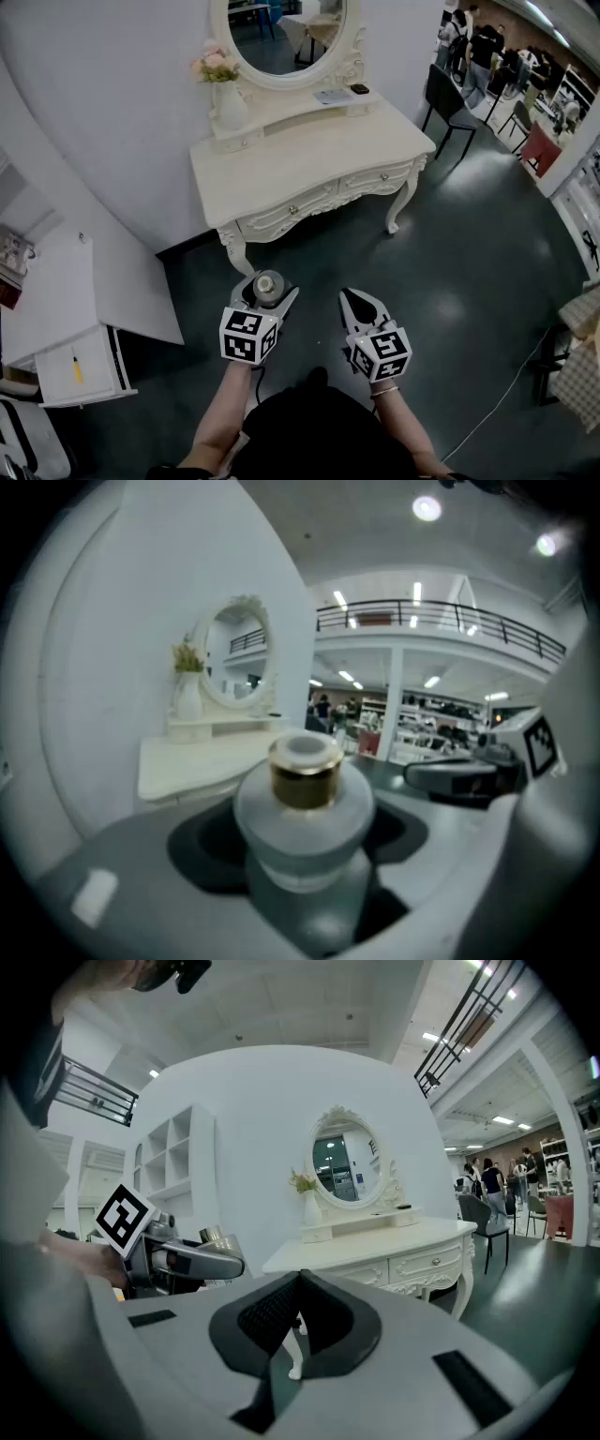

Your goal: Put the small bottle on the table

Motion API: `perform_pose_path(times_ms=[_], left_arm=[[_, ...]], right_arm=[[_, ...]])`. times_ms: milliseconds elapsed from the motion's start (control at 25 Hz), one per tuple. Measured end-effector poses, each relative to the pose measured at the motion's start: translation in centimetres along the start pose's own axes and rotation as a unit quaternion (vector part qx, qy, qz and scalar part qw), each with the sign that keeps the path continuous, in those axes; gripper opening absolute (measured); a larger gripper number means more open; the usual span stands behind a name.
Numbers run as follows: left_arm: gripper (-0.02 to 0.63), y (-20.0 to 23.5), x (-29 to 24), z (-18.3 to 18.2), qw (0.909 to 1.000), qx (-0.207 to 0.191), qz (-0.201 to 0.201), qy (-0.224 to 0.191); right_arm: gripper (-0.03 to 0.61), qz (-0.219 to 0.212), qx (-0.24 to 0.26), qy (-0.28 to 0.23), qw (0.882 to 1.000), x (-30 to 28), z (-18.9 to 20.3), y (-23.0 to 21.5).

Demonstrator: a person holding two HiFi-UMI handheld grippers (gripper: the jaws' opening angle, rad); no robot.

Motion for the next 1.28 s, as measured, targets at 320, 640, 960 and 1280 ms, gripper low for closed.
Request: perform_pose_path(times_ms=[320, 640, 960, 1280], left_arm=[[0.336, -0.5, -0.4, 0.5, 0.9999, 0.000, -0.005, 0.009], [0.336, -0.8, -1.3, 0.1, 0.9998, -0.005, -0.017, 0.009], [0.336, -1.1, -2.5, -0.5, 0.9996, -0.011, -0.024, 0.007], [0.336, -0.8, -4.6, -1.2, 0.9993, -0.012, -0.028, 0.022]], right_arm=[[0.005, 0.003, -0.009, -0.002, 1.000, 0.1, 0.1, -0.9], [0.005, -0.008, -0.007, -0.010, 1.000, 0.0, 0.0, -2.1], [0.006, -0.012, -0.006, -0.016, 1.000, -0.2, -0.4, -3.4], [0.006, -0.011, -0.012, -0.012, 1.000, -0.8, -0.5, -4.8]])
Point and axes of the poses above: the fingertips, and each gripper's own axes: x backward along the fingers, y to its left, z out of its underside, the point moved 10 cm from there along x, backward along the fingers, and after that the axes turned 1 degree about x, right-handed, at the moved point
